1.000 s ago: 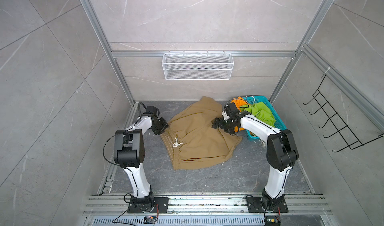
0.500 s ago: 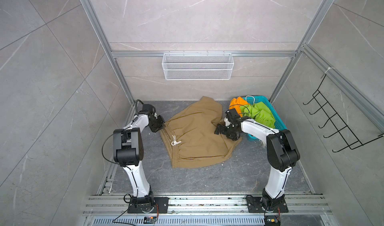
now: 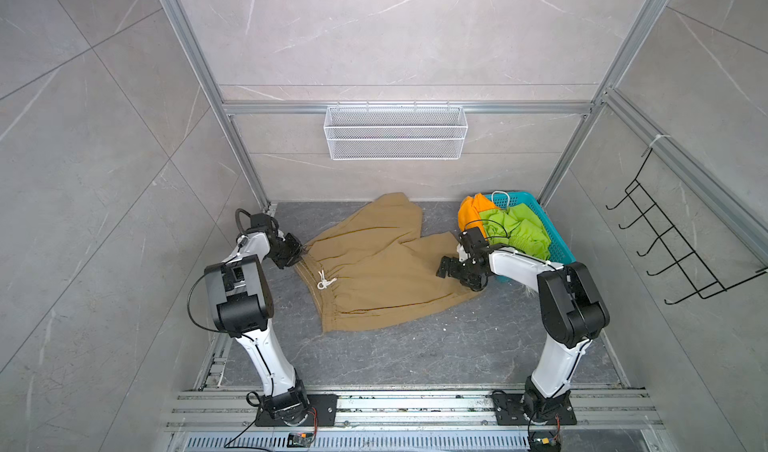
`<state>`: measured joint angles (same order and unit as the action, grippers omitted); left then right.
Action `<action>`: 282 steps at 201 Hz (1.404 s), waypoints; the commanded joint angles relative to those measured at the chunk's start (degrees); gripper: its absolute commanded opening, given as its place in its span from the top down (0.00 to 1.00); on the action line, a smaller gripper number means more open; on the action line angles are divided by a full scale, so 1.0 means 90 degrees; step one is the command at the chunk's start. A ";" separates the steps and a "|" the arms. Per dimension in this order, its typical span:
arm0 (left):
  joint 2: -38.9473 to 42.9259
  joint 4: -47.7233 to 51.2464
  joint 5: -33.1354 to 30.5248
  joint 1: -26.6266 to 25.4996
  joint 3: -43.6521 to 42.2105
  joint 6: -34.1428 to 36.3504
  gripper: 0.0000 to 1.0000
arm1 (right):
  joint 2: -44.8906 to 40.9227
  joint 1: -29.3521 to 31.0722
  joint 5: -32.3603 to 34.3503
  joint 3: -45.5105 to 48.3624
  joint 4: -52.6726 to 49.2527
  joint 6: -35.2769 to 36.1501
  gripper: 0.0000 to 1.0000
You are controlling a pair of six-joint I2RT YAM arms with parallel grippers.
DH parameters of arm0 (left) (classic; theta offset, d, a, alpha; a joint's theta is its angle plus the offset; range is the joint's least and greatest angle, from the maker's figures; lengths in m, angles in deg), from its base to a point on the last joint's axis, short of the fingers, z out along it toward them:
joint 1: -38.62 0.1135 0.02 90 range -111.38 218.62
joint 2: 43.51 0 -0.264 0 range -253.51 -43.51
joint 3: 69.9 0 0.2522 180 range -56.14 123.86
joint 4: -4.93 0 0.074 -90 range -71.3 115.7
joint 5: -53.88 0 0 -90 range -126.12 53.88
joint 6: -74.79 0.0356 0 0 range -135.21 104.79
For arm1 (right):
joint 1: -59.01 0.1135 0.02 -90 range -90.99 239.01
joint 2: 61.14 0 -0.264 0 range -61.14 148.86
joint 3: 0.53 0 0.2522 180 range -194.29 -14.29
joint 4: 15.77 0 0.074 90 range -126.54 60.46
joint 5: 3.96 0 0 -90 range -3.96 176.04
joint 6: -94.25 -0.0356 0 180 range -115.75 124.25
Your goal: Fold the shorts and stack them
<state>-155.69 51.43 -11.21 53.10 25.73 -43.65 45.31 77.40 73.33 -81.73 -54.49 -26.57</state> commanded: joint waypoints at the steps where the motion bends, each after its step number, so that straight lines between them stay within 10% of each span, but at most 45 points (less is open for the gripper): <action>1: 0.0361 0.0763 -0.1084 0.0049 0.0430 0.0356 0.69 | -0.0148 -0.0006 -0.0120 0.0042 -0.0060 0.0049 0.00; 60: 0.0411 0.1090 -0.1869 0.0283 0.0593 0.0635 0.66 | -0.0129 -0.0012 -0.0246 0.0029 -0.0002 0.0069 0.00; 129: -0.0024 0.0102 -0.0591 0.0296 0.0547 0.0449 0.62 | -0.0167 -0.0012 -0.0337 -0.0022 -0.0050 0.0153 0.00; 168: 0.0030 -0.0163 -0.0311 0.0315 0.0439 0.0451 0.44 | -0.0153 -0.0012 -0.0383 -0.0033 -0.0040 0.0150 0.00; 177: 0.0038 -0.0144 -0.0294 0.0307 0.0430 0.0526 0.19 | -0.0149 -0.0020 -0.0398 -0.0038 -0.0026 0.0150 0.00; 282: -0.0642 0.0060 0.0516 0.0526 0.0561 0.0656 0.28 | -0.0163 -0.0023 -0.0526 -0.0057 0.0018 0.0087 0.01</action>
<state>-159.89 52.87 -10.71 57.93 29.99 -38.93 45.25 77.40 69.20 -81.73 -54.49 -25.94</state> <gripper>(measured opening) 0.748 0.993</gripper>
